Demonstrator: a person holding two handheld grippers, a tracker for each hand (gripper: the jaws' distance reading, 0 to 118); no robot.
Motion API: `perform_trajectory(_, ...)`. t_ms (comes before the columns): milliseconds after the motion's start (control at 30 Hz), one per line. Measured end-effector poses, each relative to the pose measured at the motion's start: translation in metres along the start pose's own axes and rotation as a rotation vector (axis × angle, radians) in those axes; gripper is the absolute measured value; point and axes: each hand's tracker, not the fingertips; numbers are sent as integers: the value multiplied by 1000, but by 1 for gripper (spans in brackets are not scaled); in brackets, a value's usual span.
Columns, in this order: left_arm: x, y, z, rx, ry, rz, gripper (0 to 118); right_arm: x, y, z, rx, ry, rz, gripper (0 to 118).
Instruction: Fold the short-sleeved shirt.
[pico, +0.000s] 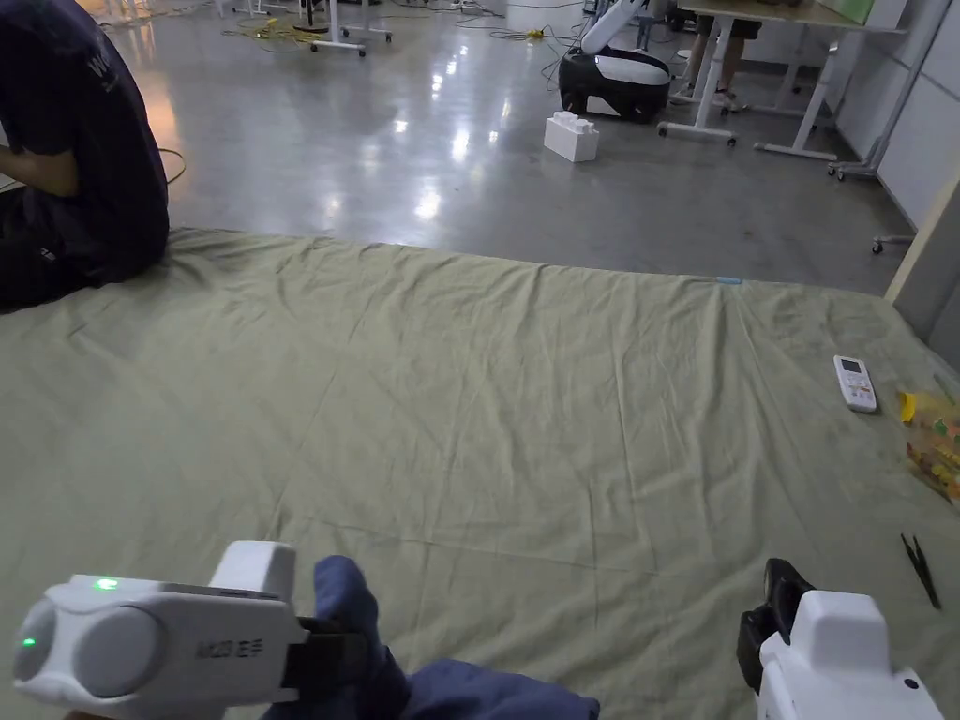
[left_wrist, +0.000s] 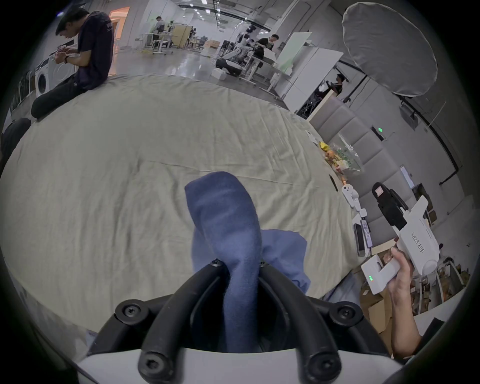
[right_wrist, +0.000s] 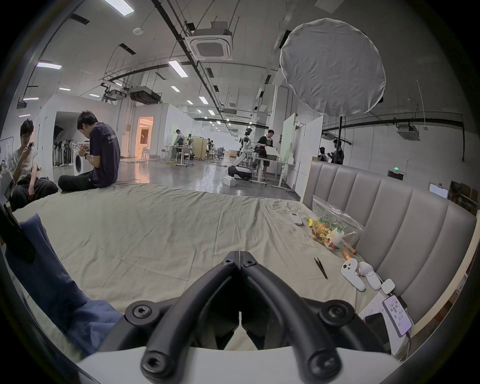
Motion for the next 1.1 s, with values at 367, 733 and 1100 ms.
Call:
perform_trajectory(367,96,-31,-95,-91,-44,-22,13,5,-12,5,-25,-12,-17,0)
perform_trajectory(733,109,-44,-134,-156,-86,-21,46,14,-16,9,-36,-26,-31,0)
perform_trajectory(1100,86,-36,-97,-80,-102,30,52,22,-23,10,-59,-34,-57,0)
